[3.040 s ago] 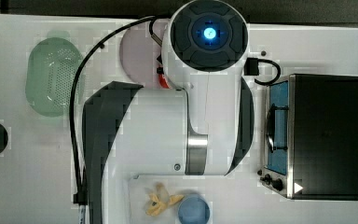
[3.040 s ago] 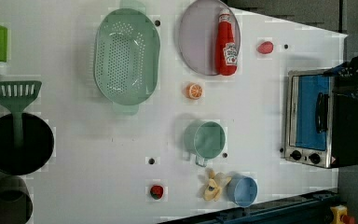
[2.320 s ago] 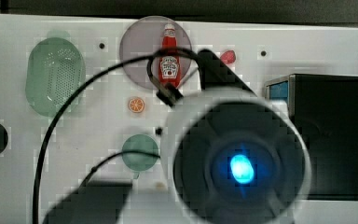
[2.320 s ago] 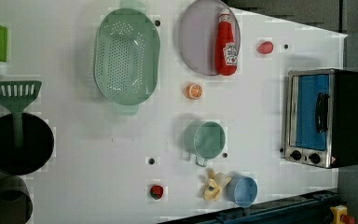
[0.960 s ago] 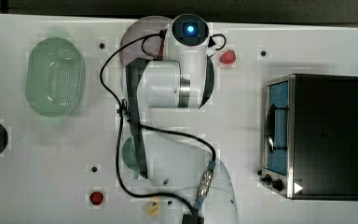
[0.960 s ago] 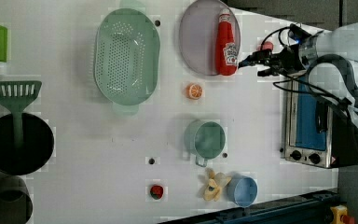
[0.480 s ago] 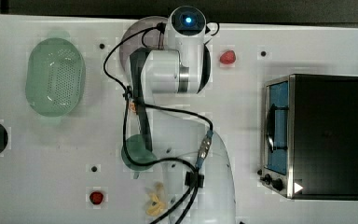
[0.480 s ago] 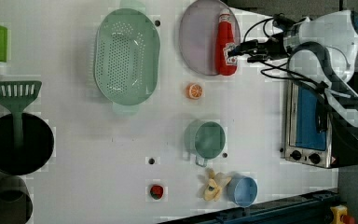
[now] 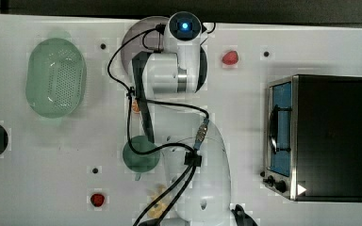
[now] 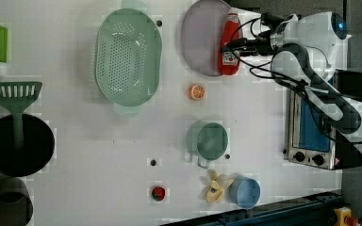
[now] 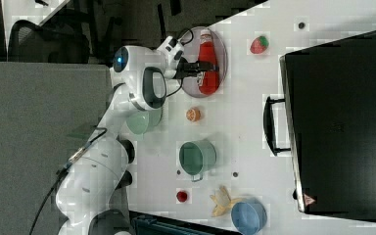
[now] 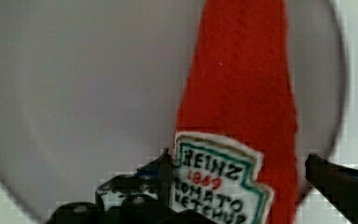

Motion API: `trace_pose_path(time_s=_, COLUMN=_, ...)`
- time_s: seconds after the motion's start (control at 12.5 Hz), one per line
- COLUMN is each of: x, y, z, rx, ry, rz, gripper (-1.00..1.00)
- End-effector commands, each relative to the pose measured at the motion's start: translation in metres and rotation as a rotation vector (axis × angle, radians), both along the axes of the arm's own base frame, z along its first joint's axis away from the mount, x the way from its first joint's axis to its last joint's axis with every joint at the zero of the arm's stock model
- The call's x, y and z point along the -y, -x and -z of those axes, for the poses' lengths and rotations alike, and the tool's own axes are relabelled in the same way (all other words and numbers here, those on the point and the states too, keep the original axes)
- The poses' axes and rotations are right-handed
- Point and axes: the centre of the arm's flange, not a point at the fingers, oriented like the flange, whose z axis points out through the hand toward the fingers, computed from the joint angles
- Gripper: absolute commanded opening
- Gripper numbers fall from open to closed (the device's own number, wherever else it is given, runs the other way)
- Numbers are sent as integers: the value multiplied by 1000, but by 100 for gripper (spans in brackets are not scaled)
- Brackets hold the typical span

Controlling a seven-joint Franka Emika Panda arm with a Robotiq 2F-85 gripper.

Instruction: Pick ketchup from plate and place it on table.

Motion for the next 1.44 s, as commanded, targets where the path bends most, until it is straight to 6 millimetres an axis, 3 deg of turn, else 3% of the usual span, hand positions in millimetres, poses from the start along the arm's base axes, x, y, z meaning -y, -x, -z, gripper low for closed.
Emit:
trace_pose_path(time_s=0.08, x=-8, y=-10, z=4, rx=69, ry=4, rz=-63, gripper=100)
trace_pose_path(time_s=0.32, x=-8, y=-11, z=6, rx=74, ry=8, rz=-63, gripper=91)
trace_pose_path(time_s=0.56, x=-7, y=-12, z=5, rx=79, ry=9, rz=-62, gripper=20)
trace_pose_path(time_s=0.8, x=-9, y=-17, z=-11, rx=100, ry=4, rz=-43, gripper=19)
trace_pose_path(time_s=0.96, x=-12, y=-26, z=-46, rx=147, ry=-2, rz=-13, gripper=19)
trace_pose_path(time_s=1.12, x=-12, y=-31, z=-98, rx=176, ry=-2, rz=10, gripper=19)
trace_pose_path(time_s=1.44, x=-4, y=-8, z=-205, rx=63, ry=-61, rz=68, gripper=19)
